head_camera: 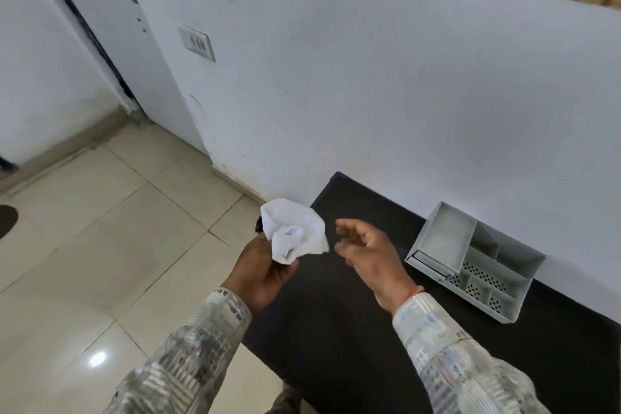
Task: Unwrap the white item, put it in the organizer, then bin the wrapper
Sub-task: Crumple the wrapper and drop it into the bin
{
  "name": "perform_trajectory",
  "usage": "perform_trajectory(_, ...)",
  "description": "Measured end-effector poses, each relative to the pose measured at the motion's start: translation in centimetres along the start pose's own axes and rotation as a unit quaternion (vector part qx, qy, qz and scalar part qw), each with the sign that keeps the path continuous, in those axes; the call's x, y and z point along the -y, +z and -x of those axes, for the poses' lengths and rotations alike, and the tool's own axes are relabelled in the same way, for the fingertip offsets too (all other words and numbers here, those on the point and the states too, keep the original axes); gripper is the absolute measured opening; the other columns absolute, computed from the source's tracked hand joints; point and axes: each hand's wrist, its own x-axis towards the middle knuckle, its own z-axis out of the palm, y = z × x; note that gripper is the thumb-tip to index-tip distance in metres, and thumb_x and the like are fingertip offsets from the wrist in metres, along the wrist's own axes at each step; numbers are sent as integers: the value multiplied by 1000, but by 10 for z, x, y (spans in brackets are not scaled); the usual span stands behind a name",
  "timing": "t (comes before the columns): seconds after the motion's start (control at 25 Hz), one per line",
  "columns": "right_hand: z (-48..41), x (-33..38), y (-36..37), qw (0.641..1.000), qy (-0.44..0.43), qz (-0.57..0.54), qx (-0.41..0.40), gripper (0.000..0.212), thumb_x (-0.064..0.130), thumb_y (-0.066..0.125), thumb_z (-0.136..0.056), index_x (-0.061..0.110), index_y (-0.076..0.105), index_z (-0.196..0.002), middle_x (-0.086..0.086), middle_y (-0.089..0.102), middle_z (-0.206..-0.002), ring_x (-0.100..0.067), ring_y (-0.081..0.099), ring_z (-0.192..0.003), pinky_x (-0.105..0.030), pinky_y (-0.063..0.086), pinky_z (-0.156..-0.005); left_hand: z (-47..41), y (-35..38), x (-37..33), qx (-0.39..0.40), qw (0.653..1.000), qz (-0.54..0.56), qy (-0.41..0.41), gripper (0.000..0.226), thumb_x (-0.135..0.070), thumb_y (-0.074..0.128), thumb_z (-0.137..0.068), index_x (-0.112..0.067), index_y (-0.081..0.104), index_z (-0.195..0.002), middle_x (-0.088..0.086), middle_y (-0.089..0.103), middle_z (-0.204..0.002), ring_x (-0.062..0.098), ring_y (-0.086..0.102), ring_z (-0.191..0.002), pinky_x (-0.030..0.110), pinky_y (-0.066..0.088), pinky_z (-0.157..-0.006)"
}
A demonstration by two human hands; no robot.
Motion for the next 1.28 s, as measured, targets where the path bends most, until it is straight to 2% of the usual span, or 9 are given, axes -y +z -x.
perform_trajectory(0.08,19,12,6,999,-30,-10,35,43,16,82,-87,33,72,-125,10,76,-118,-10,71,-113,-32,60,-94,23,6,-8,48,996,70,-28,24,-13,62,-97,-3,70,-118,12,75,-90,19,76,-63,25,61,-47)
perform_trajectory(0.24,50,37,41,984,-96,-99,108,33,18,84,-87,29,79,-117,6,82,-112,-12,76,-109,-35,60,-94,60,5,-11,44,994,-96,40,27,-13,47,-110,-9,72,-105,5,68,-73,15,63,-52,26,53,-45)
perform_trajectory(0.44,61,58,85,988,-120,-63,73,23,43,80,-90,29,82,-108,0,82,-100,-24,77,-101,-47,63,-98,99,-12,-37,-6,967,-206,150,25,-12,53,-104,-10,78,-110,6,73,-81,18,62,-66,35,54,-64)
perform_trajectory(0.64,39,73,131,990,-95,-81,62,18,39,76,-95,23,83,-101,-22,77,-103,-45,71,-100,-50,65,-91,112,-33,-84,9,945,-222,240,33,-1,58,-100,-21,75,-121,3,85,-103,17,81,-87,34,63,-74)
perform_trajectory(0.76,20,88,168,992,-74,-93,36,13,26,72,-97,21,84,-98,-24,76,-99,-29,68,-79,-34,61,-75,98,-59,-122,45,940,-226,250,30,-10,62,-102,-19,74,-127,7,83,-115,26,79,-104,41,64,-85)
perform_trajectory(0.96,-10,108,250,993,-105,-34,-50,13,34,74,-90,24,82,-91,-4,82,-86,-28,78,-82,-51,66,-78,67,-117,-186,34,915,-300,267,17,-16,77,-95,-18,82,-111,7,86,-100,27,82,-95,45,67,-81)
perform_trajectory(1.08,-22,116,297,989,-112,-48,-79,12,32,73,-91,22,80,-90,-2,79,-79,-16,69,-69,-42,63,-68,45,-151,-228,25,921,-305,242,13,-14,81,-92,-10,84,-104,13,85,-92,34,82,-90,46,68,-76)
perform_trajectory(1.16,-25,127,321,988,-119,-79,-61,10,26,72,-93,26,80,-99,3,79,-85,-8,68,-73,-29,57,-67,29,-170,-255,32,927,-296,226,14,-12,81,-92,-6,82,-104,16,85,-92,35,83,-87,42,68,-73)
perform_trajectory(1.28,-32,133,343,988,-143,-45,-41,26,26,76,-90,36,75,-114,13,80,-105,-3,74,-97,-24,61,-84,8,-183,-279,41,941,-277,190,15,-5,79,-91,-2,81,-106,20,84,-97,37,82,-92,45,69,-79)
